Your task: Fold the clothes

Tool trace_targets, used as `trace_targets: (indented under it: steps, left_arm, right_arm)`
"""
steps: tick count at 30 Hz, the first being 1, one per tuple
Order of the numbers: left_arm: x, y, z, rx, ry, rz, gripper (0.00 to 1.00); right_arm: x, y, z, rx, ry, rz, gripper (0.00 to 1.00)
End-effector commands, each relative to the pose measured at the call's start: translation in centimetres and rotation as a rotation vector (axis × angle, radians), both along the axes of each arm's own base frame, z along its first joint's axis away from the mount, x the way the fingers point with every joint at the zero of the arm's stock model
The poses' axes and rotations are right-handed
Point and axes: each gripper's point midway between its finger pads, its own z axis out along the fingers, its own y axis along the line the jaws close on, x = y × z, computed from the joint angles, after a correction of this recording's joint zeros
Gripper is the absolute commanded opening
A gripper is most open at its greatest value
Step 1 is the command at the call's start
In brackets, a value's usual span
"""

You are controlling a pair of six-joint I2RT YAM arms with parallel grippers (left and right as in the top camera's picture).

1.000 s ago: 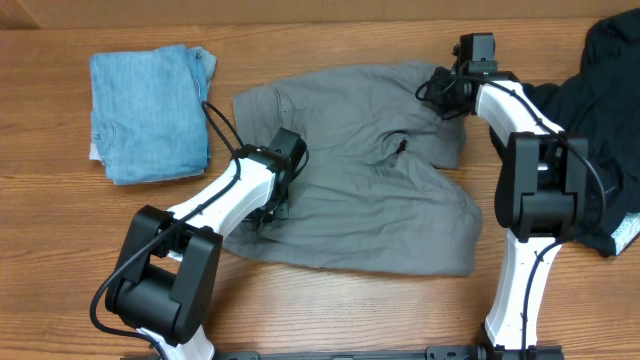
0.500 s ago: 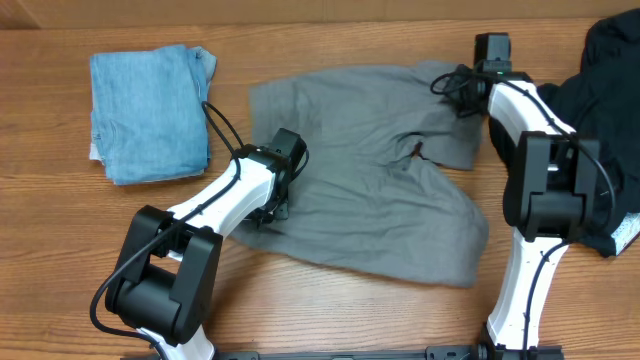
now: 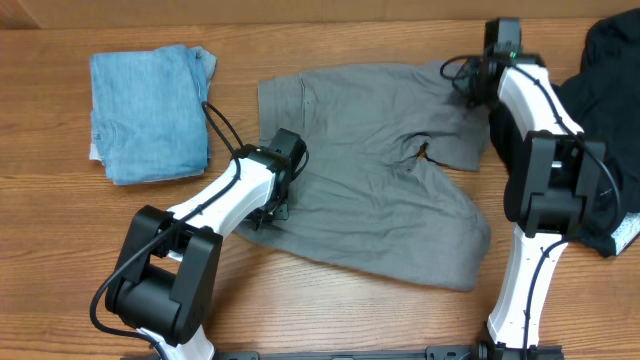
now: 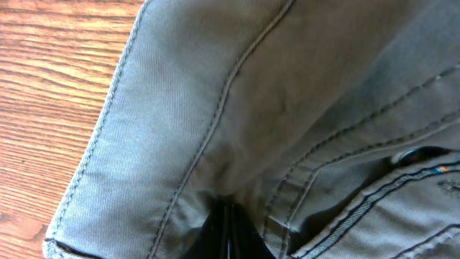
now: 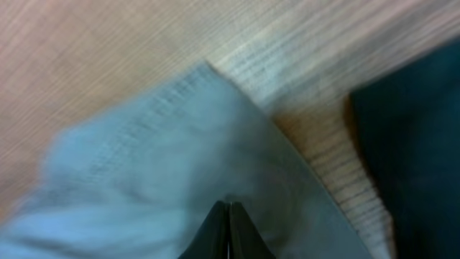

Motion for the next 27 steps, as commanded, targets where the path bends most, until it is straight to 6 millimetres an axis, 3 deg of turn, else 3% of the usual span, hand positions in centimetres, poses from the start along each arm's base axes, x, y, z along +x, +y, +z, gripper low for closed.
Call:
trace_targets:
  steps: [1,5,9,14,19,25,27]
  left_arm:
    - [0.4,-0.2,1.0,-0.019,-0.019,-0.006,0.04]
    - [-0.4,0.0,0.9,-0.016,0.007,0.028,0.04]
    - [-0.8,-0.6,0.8,-0.052,0.028,0.037,0.04]
    - [-0.9,-0.6,0.8,-0.056,0.028,0.047,0.04]
    - [-1.3,-0.9,0.7,-0.075,0.044,0.049,0.04]
    - [-1.4,-0.7,2.2,-0.091,-0.016,0.067,0.04]
    - [-0.8,-0.7,4.3,-0.125,-0.118,0.062,0.04]
  right_arm:
    - [2.4,-0.4,10.2,-0.013,-0.158,0.01,0.04]
    - [0.4,-0.2,18.5,-0.018,-0.214,0.011,0.04]
    - [-3.7,0.6,26.2,-0.022,-0.278,0.062,0.04]
    - [-9.5,1.2,33.1,-0.043,-0.354,0.092,0.04]
    - [-15.0,1.7,36.7,-0.047,-0.373,0.1,0.04]
    - [-19.6,3.6,37.5,-0.011,-0.331,0.214,0.04]
    - [-21.2,3.7,37.2,-0.006,-0.293,0.216,0.04]
